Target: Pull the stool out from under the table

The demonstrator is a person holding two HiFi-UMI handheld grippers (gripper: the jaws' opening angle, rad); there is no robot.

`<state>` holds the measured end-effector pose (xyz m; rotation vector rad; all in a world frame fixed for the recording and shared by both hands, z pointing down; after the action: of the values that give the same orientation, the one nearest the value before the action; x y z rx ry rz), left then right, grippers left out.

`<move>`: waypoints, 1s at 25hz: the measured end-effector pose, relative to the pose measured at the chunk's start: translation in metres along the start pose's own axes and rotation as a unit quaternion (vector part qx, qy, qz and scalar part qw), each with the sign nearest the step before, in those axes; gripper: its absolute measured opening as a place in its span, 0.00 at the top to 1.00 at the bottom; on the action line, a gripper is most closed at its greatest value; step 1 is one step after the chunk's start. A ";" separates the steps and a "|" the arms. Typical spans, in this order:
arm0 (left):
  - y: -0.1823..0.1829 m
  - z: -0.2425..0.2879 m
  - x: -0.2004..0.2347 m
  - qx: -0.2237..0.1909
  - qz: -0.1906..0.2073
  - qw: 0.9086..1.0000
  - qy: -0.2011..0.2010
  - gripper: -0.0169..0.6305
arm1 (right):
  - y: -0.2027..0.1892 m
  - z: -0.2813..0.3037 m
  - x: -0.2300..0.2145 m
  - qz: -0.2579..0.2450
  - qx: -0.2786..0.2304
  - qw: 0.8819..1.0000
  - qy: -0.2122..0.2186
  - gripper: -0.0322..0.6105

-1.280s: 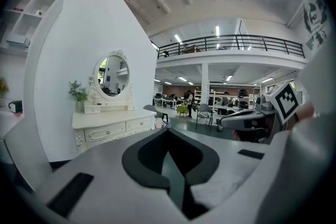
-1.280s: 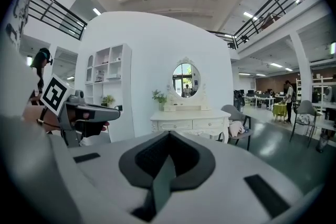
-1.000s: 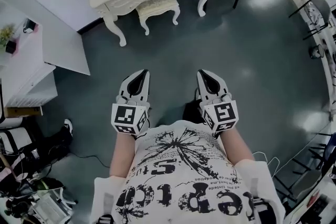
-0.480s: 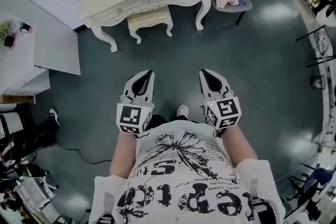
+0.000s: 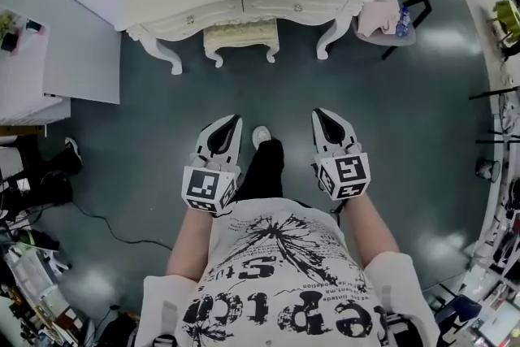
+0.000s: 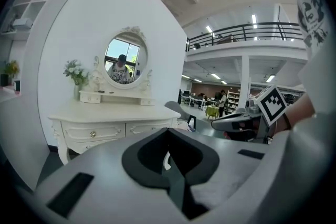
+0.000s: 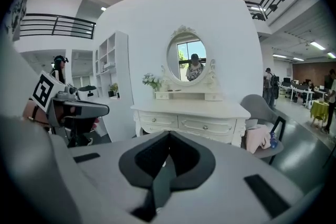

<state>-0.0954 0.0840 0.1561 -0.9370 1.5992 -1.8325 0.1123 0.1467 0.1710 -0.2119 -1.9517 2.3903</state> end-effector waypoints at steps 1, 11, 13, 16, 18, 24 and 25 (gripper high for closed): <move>-0.004 0.014 0.011 -0.003 -0.005 1.000 0.004 0.95 | -0.003 0.017 -0.007 -0.002 0.004 1.000 0.005 0.93; -0.051 0.130 0.125 -0.035 -0.005 0.998 0.043 0.95 | -0.062 0.208 -0.054 -0.035 0.027 0.995 0.093 0.93; -0.075 0.140 0.142 -0.035 -0.025 0.997 0.062 0.95 | -0.095 0.235 -0.064 -0.028 0.050 0.993 0.101 0.93; -0.126 0.148 0.164 -0.028 -0.049 0.994 0.089 0.95 | -0.158 0.273 -0.080 -0.027 0.085 0.991 0.101 0.93; -0.167 0.153 0.176 -0.026 -0.064 0.992 0.105 0.95 | -0.203 0.297 -0.094 -0.031 0.102 0.989 0.103 0.93; -0.297 0.175 0.203 0.000 -0.062 0.990 0.128 0.95 | -0.337 0.371 -0.132 -0.043 0.132 0.985 0.105 0.75; -0.314 0.178 0.207 0.000 -0.061 0.990 0.130 0.95 | -0.359 0.384 -0.138 -0.047 0.136 0.984 0.103 0.70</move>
<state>-0.0681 -0.1356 0.5084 -0.8391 1.7262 -2.1119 0.1784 -0.1701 0.6070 -0.3309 -1.4964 2.4281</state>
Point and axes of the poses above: the fingertips, and each gripper's own axes: z forward along the fingers, x to its left, y out of its top, the point moved 5 cm from there along -z, backward along the fingers, and after that the axes turned 14 degrees about -x, right-handed, at the moved point
